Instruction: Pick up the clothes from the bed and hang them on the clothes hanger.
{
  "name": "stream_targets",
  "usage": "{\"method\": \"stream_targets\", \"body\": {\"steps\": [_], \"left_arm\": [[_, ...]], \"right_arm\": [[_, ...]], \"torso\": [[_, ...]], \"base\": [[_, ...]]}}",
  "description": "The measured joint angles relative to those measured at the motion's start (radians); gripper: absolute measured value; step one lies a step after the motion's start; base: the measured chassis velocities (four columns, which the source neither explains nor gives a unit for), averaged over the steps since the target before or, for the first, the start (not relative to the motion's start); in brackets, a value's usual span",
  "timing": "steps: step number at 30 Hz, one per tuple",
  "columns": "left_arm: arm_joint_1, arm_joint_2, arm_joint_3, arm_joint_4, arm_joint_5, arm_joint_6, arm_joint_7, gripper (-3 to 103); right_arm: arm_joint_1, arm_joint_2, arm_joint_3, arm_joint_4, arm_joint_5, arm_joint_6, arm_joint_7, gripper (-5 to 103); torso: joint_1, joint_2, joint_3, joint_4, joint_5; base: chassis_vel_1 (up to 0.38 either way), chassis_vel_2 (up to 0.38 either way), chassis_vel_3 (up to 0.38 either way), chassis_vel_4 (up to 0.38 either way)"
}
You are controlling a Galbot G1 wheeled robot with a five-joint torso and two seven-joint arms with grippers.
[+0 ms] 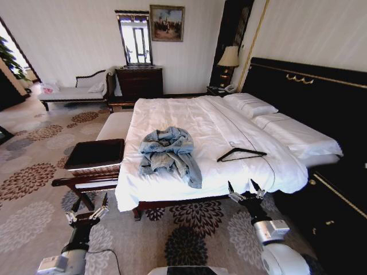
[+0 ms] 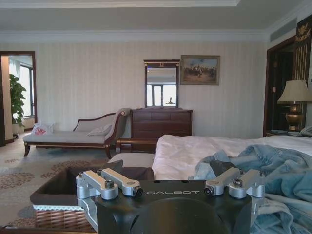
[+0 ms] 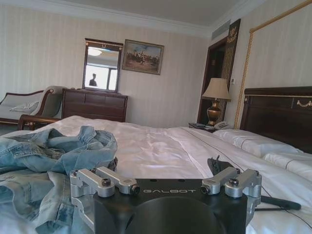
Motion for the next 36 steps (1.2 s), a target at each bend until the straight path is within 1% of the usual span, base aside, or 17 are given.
{"method": "stream_targets", "body": {"steps": [7, 19, 31, 36], "left_arm": [[0.001, 0.000, -0.003, 0.004, -0.002, 0.001, -0.002, 100], [0.003, -0.005, -0.003, 0.004, 0.000, 0.001, -0.004, 100], [0.011, -0.009, -0.002, 0.002, 0.002, -0.002, -0.005, 100], [0.018, -0.009, -0.005, 0.001, 0.002, -0.005, -0.006, 100]], "right_arm": [[0.001, 0.008, -0.007, -0.007, -0.022, 0.004, 0.008, 100], [0.004, 0.010, -0.013, -0.011, -0.025, 0.008, 0.008, 100], [-0.005, 0.011, -0.015, -0.008, -0.006, 0.007, 0.008, 100], [-0.007, 0.014, -0.016, -0.007, -0.012, 0.006, 0.007, 100]], "torso": [[0.000, 0.000, 0.000, -0.0001, 0.0000], [0.000, 0.000, 0.000, 0.0000, 0.0001], [0.000, 0.000, 0.000, -0.0001, 0.0001], [0.000, 0.000, 0.000, 0.0000, 0.0001]], "base": [[-0.145, 0.127, 0.148, -0.121], [-0.155, 0.103, 0.152, -0.099], [-0.217, 0.094, 0.232, -0.093], [-0.186, 0.114, 0.196, -0.114]]}}
